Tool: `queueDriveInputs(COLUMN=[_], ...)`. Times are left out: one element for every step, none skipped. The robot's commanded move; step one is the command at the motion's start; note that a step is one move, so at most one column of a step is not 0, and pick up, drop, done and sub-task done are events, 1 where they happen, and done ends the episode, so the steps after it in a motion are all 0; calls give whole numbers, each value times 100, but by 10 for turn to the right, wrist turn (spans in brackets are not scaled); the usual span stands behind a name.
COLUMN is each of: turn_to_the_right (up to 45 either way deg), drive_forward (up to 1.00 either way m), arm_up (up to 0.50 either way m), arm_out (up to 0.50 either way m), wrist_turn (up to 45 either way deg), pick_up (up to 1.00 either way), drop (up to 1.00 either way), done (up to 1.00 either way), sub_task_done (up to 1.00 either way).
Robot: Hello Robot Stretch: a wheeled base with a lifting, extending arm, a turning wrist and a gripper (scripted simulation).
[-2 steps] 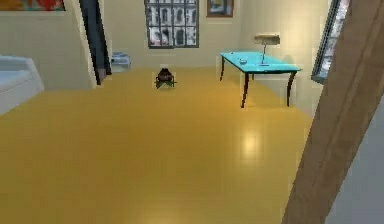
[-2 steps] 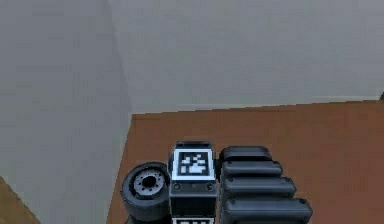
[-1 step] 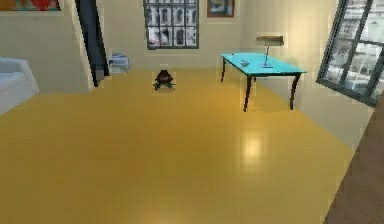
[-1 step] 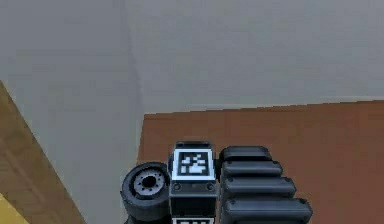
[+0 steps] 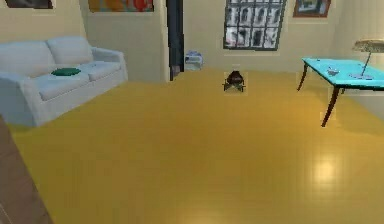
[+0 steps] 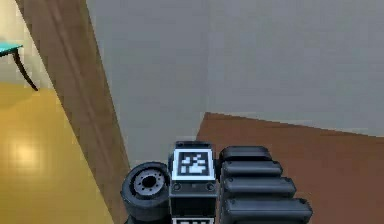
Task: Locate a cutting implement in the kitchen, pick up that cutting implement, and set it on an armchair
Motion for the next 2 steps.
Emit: queueDriveInputs(turn_to_the_right=[0, 0], drive_forward=[100, 100], arm_up=[0, 0], arm_out=[0, 0], wrist_turn=[0, 0], pick_up=[0, 0], drop=[0, 0], done=[0, 0], sub_task_done=[0, 0])
